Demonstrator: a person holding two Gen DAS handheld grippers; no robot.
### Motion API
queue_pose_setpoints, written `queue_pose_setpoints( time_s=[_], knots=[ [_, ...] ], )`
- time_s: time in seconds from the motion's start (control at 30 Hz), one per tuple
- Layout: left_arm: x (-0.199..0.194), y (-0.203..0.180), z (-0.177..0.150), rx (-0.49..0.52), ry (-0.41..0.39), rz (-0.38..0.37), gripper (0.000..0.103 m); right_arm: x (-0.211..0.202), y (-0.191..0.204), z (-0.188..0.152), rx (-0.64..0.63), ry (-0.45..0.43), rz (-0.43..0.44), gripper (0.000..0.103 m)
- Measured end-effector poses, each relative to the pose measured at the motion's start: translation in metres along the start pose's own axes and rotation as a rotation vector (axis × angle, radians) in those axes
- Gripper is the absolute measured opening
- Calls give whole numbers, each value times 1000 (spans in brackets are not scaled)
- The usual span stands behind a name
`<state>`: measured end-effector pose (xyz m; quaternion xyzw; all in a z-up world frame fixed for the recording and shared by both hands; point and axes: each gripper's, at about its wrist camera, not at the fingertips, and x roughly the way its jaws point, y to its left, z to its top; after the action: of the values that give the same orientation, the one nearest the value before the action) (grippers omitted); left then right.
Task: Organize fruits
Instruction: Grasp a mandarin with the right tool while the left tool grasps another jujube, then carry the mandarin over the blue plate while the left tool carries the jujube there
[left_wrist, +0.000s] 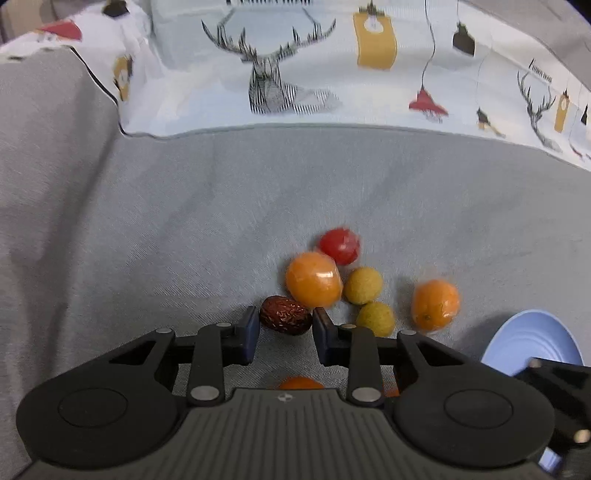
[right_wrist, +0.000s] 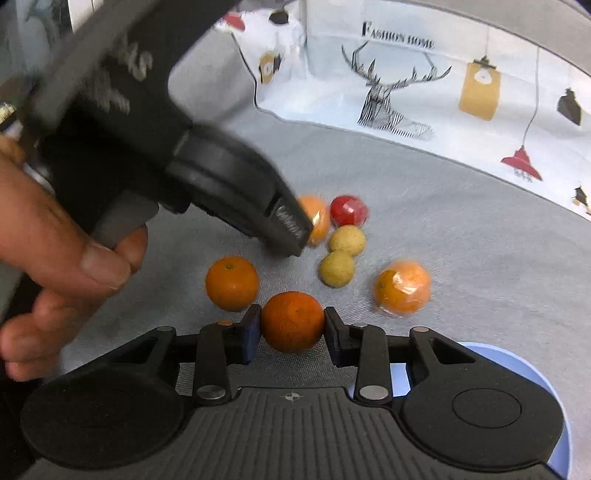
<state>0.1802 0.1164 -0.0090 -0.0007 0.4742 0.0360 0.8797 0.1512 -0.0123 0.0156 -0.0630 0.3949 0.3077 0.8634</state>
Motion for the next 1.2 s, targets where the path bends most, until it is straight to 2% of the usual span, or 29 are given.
queue_pose_setpoints(
  time_s=[0.1, 0.2, 0.33, 0.47, 0.57, 0.7, 0.83, 0.97, 1.2],
  knots=[
    [-17, -4, 0, 5, -69, 11, 34, -22, -3, 3, 3, -27, 13, 38],
    [-41, -8, -3, 21, -159, 13, 34, -52, -10, 11, -5, -66, -17, 38],
    [-70, -12, -7, 14, -249, -8, 34, -108, -23, 12, 25, -133, -36, 38],
    [-95, -21, -14, -26, -297, -38, 34, -158, -35, -1, 38, -202, -99, 38],
    [-110, -30, -26, -46, -311, -62, 34, -168, -44, -25, 88, -225, -137, 38],
    [-122, -52, -46, -18, -309, -85, 34, -149, -62, -54, 187, -121, -172, 37],
    [-112, -75, -64, 22, -232, -116, 34, -153, -67, -59, 197, -120, -183, 37],
    [-95, -94, -71, 113, -180, -83, 34, -145, -83, -59, 257, -107, -196, 37],
    [-82, -91, -70, 103, -150, -76, 34, -139, -85, -56, 245, -105, -197, 37]
  ],
)
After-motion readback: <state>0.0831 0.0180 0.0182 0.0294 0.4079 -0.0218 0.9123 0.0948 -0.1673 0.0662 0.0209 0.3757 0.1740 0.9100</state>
